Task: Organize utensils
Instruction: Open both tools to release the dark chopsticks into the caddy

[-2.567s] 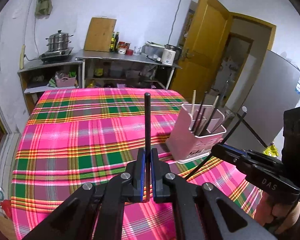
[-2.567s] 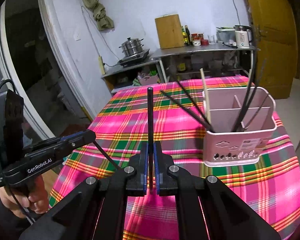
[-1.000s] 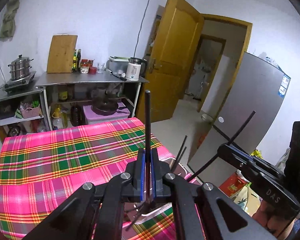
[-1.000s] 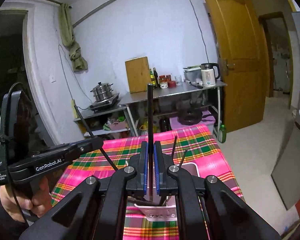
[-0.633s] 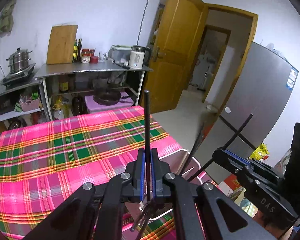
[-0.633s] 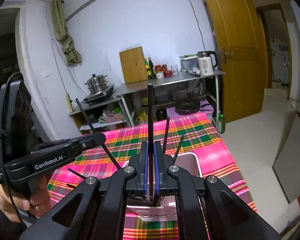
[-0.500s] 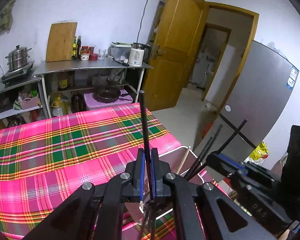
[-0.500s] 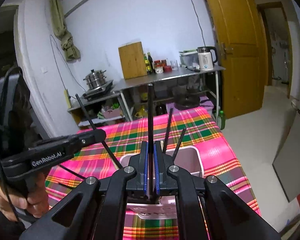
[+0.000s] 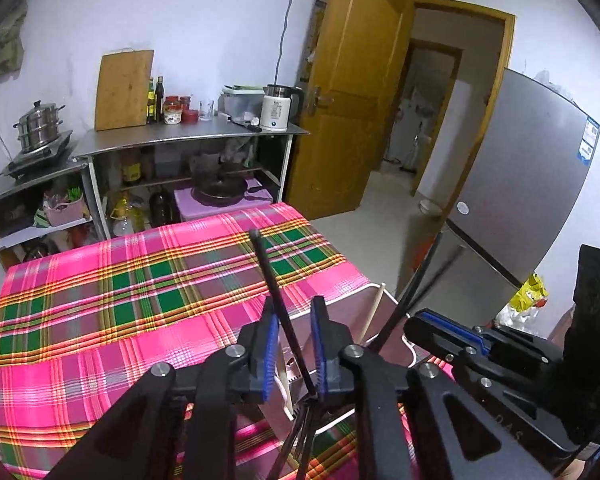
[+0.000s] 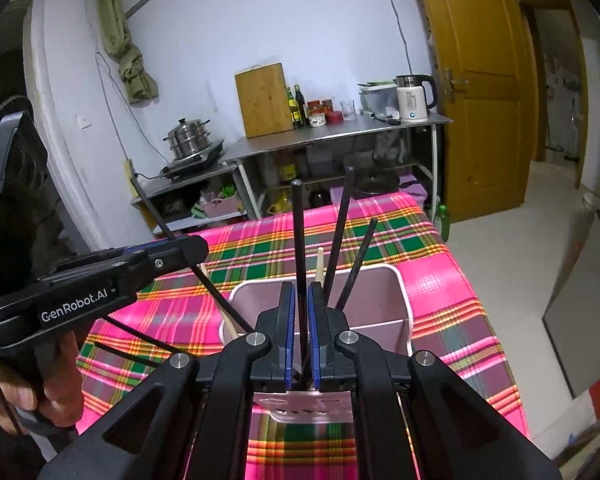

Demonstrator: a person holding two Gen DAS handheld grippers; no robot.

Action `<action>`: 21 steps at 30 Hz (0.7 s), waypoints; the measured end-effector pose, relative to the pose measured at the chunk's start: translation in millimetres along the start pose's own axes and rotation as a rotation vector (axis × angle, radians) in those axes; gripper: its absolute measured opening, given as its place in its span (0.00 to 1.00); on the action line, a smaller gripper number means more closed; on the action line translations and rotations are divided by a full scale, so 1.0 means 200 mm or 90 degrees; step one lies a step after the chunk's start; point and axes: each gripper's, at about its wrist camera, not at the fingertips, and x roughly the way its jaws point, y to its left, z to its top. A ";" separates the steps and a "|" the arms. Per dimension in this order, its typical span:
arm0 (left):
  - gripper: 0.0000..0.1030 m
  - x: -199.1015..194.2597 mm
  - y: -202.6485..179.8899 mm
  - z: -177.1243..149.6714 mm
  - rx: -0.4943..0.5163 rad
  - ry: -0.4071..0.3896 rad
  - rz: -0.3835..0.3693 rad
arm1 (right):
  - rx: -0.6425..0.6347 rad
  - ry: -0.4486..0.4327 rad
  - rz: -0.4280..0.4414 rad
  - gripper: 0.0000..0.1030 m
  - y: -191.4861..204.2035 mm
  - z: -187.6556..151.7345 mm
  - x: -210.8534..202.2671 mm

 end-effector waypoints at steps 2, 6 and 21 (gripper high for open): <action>0.18 -0.03 0.00 0.00 -0.003 -0.005 0.002 | -0.005 -0.005 -0.004 0.10 0.01 0.01 -0.02; 0.20 -0.08 0.01 0.01 -0.007 -0.014 0.003 | -0.007 -0.013 -0.010 0.11 0.01 0.02 -0.06; 0.29 -0.33 0.01 -0.03 -0.004 -0.059 0.014 | -0.015 -0.036 0.000 0.17 0.06 -0.03 -0.23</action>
